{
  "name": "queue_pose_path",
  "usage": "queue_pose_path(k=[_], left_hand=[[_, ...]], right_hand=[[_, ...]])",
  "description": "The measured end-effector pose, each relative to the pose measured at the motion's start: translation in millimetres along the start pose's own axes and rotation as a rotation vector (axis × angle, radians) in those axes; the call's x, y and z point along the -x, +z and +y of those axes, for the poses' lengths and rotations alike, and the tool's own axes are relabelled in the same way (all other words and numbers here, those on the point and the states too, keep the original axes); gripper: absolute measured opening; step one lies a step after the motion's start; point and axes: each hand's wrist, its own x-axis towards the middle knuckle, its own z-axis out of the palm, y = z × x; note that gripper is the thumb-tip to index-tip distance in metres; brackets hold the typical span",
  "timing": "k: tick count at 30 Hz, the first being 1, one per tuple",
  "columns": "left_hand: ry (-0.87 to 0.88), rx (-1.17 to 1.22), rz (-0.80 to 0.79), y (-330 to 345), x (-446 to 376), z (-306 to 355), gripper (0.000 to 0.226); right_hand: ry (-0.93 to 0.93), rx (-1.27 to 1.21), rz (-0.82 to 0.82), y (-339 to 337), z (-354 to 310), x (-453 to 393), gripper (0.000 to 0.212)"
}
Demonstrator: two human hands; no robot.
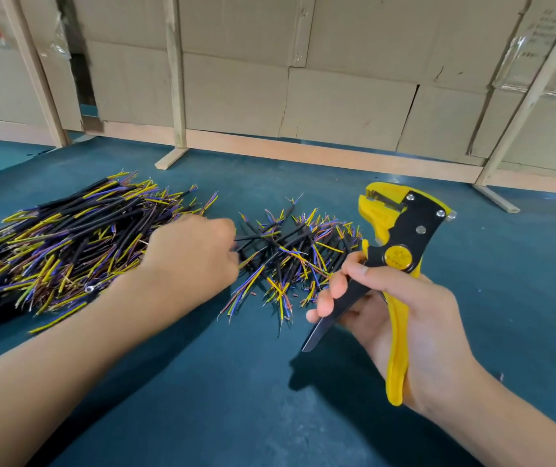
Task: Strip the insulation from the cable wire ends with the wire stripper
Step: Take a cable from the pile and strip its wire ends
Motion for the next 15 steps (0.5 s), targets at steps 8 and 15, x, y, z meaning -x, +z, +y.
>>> queue_pose_path(k=[8, 15], left_hand=[[0.177, 0.505, -0.175, 2.2, 1.5, 46.9, 0.026], [0.229, 0.550, 0.048, 5.5, 10.8, 42.0, 0.028]], right_hand=[[-0.020, -0.041, 0.045, 6.7, -8.1, -0.7, 0.006], [0.041, -0.026, 0.050, 1.1, -5.0, -3.7, 0.017]])
